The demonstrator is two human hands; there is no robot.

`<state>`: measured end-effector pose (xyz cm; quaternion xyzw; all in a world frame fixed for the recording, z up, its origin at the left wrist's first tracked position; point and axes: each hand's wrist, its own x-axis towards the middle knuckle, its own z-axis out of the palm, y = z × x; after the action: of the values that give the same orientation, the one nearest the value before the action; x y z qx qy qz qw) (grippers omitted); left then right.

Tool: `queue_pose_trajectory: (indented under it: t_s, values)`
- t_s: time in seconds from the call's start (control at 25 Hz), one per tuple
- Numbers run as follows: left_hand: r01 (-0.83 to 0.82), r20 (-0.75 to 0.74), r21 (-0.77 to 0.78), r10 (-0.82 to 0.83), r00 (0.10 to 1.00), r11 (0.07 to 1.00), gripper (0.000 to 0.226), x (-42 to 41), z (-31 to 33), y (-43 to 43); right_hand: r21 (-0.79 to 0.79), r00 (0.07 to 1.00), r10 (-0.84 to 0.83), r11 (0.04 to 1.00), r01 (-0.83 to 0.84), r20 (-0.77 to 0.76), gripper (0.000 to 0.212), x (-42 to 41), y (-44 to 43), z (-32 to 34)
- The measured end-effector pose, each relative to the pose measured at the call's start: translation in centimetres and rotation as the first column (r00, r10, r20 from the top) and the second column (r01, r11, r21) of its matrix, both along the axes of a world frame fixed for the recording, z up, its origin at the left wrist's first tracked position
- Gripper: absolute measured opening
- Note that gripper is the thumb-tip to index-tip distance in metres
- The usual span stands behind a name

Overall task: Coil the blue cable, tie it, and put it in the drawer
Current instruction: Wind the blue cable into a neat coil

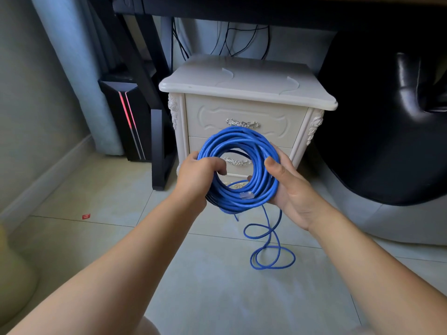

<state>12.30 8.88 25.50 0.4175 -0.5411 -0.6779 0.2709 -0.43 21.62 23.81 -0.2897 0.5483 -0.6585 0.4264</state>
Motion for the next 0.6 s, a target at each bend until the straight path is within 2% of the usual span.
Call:
queue_pose_trajectory:
  t_s: [0.08,0.12,0.2,0.28,0.4,0.48,0.6]
  values:
    - [-0.029,-0.028,0.063,0.031,0.999,0.998,0.023,0.1,0.1,-0.1,0.011,0.999,0.049,0.999,-0.049,-0.017,0.109,0.3,0.1,-0.1]
    - [-0.039,-0.051,0.092,0.043,0.998,0.995,0.024,0.1,0.1,-0.1,0.039,0.998,0.048,0.998,-0.046,-0.046,0.105,0.6,0.0,-0.2]
    - [-0.028,-0.102,0.133,0.042,0.994,0.991,0.023,0.0,0.3,0.1,0.074,0.998,-0.02,0.997,0.024,-0.055,0.085,1.3,-0.3,-0.6]
    - [0.021,-0.145,0.132,-0.002,0.989,0.991,0.021,-0.1,0.5,0.6,0.045,0.993,-0.107,0.993,0.105,0.054,0.064,1.3,-0.4,-0.5]
    - [0.079,-0.176,0.122,-0.057,0.983,0.989,0.021,-0.2,0.3,1.1,0.023,0.972,-0.145,0.989,0.143,0.186,0.035,0.9,-0.3,0.1]
    - [0.126,-0.182,0.126,-0.102,0.978,0.984,0.019,-0.1,-0.1,0.9,0.056,0.965,-0.195,0.981,0.188,0.177,0.023,0.8,-0.4,0.0]
    - [0.219,-0.092,0.087,-0.211,0.973,0.972,0.013,-0.1,-0.6,0.6,0.078,0.95,-0.308,0.95,0.303,0.058,0.013,0.7,-0.7,-0.2]
